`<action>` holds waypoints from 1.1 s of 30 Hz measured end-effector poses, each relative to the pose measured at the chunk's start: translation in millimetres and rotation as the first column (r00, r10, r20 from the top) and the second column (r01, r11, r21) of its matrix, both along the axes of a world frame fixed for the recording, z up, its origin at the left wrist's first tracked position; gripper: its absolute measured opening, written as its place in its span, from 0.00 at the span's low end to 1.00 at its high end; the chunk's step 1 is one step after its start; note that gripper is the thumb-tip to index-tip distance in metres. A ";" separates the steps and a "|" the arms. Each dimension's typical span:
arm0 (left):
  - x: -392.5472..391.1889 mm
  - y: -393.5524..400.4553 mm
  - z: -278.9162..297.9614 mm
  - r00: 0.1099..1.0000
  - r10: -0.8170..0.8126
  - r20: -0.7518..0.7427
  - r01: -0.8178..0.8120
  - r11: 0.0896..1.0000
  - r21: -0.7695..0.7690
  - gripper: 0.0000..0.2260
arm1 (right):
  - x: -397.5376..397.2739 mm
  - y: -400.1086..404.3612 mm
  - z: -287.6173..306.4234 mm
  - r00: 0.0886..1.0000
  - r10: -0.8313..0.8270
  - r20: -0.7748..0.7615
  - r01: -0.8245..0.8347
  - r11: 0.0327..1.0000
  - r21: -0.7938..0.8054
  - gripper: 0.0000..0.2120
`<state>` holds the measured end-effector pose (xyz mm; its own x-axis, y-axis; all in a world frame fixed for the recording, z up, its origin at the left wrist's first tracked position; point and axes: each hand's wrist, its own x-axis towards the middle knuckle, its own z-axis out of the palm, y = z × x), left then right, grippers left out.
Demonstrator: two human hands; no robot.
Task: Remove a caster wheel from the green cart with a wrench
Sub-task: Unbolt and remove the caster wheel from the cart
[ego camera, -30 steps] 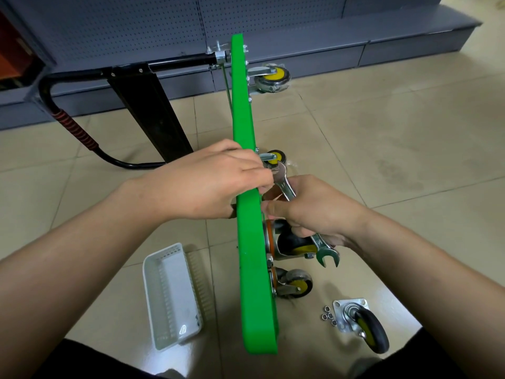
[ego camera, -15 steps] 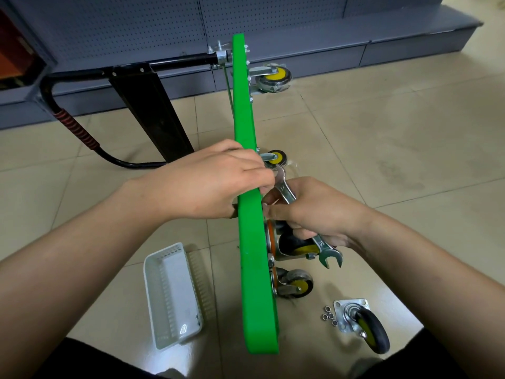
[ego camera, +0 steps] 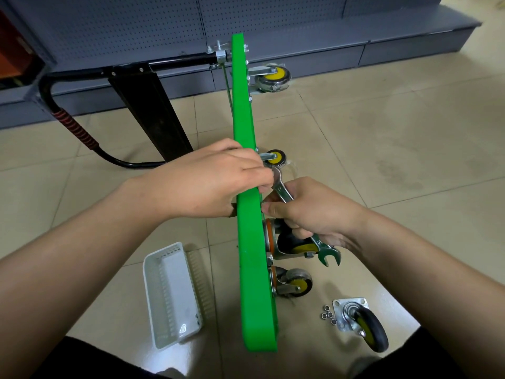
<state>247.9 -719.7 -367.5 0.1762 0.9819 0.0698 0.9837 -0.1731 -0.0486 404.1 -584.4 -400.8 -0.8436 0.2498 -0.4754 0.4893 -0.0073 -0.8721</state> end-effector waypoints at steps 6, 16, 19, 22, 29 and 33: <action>0.6 -0.2 -0.4 1.000 0.002 0.010 -0.002 1.000 0.002 0.19 | 0.9 -0.7 0.8 1.000 0.007 -0.002 -0.007 1.000 -0.015 0.03; 0.2 -0.1 -1.0 1.000 -0.006 -0.002 0.006 1.000 0.012 0.18 | -4.2 -10.0 -1.3 0.996 -0.094 -0.008 0.094 0.995 0.024 0.15; 0.2 0.2 -0.1 1.000 -0.004 0.021 0.004 1.000 0.013 0.15 | -3.9 -7.9 0.7 0.994 -0.108 -0.003 0.108 0.994 0.001 0.17; 0.1 -0.4 -0.7 1.000 0.011 0.015 -0.011 1.000 0.008 0.17 | -0.3 0.6 5.5 1.000 -0.015 -0.011 0.015 1.000 -0.009 0.10; -0.2 0.3 -1.5 1.000 0.013 -0.004 -0.013 1.000 0.003 0.17 | 0.3 -1.8 4.8 1.000 0.003 0.001 -0.003 0.999 0.040 0.08; -0.4 0.1 -1.1 1.000 0.000 0.002 0.000 1.000 0.004 0.16 | -1.7 -4.2 3.0 1.000 -0.023 0.012 0.023 0.999 -0.033 0.16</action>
